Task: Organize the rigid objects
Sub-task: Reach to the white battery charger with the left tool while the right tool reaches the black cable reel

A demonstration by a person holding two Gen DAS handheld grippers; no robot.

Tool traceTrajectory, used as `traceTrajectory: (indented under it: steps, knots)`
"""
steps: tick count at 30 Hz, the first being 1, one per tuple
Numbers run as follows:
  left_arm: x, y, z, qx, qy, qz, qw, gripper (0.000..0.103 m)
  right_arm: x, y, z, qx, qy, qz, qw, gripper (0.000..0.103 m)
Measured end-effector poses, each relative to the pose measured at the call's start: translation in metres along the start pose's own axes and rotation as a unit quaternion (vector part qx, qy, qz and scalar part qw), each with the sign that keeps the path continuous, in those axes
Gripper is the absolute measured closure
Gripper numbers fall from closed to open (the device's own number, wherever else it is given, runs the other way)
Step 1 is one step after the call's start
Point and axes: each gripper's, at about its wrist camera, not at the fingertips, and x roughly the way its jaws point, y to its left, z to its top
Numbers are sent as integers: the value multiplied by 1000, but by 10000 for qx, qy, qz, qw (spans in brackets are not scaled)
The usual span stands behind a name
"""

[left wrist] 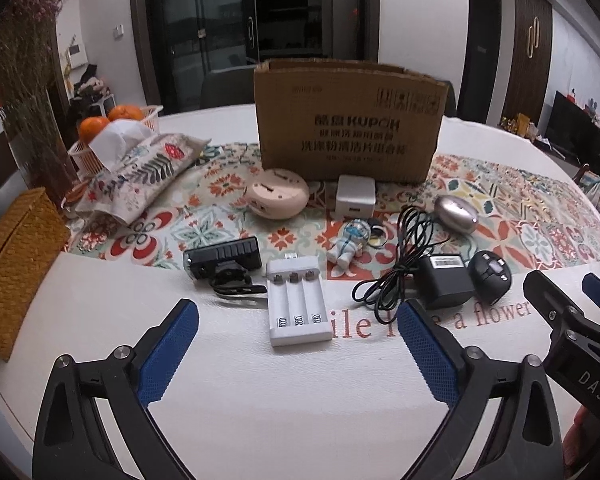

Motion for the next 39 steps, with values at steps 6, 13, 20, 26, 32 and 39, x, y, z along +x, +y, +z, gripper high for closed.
traceTrajectory:
  steps: [6, 13, 20, 26, 32, 39]
  knots:
    - [23, -2, 1, 7, 275, -22, 9996, 6, 22, 2, 0, -152, 194, -129, 9996, 3]
    - [42, -4, 1, 68, 419, 36, 9991, 15, 42, 2, -3, -260, 481, -135, 9984, 9]
    - [56, -3, 0, 101, 543, 68, 9985, 19, 58, 5, -5, -380, 656, -91, 9971, 14]
    - [66, -2, -1, 80, 710, 22, 9974, 25, 66, 9, -4, -462, 682, -90, 9966, 16]
    - [72, -7, -2, 159, 759, -27, 9970, 27, 66, 11, 0, -668, 633, -130, 9957, 18]
    - [81, -8, -3, 170, 826, 19, 9964, 33, 68, 11, 0, -863, 492, -309, 9946, 21]
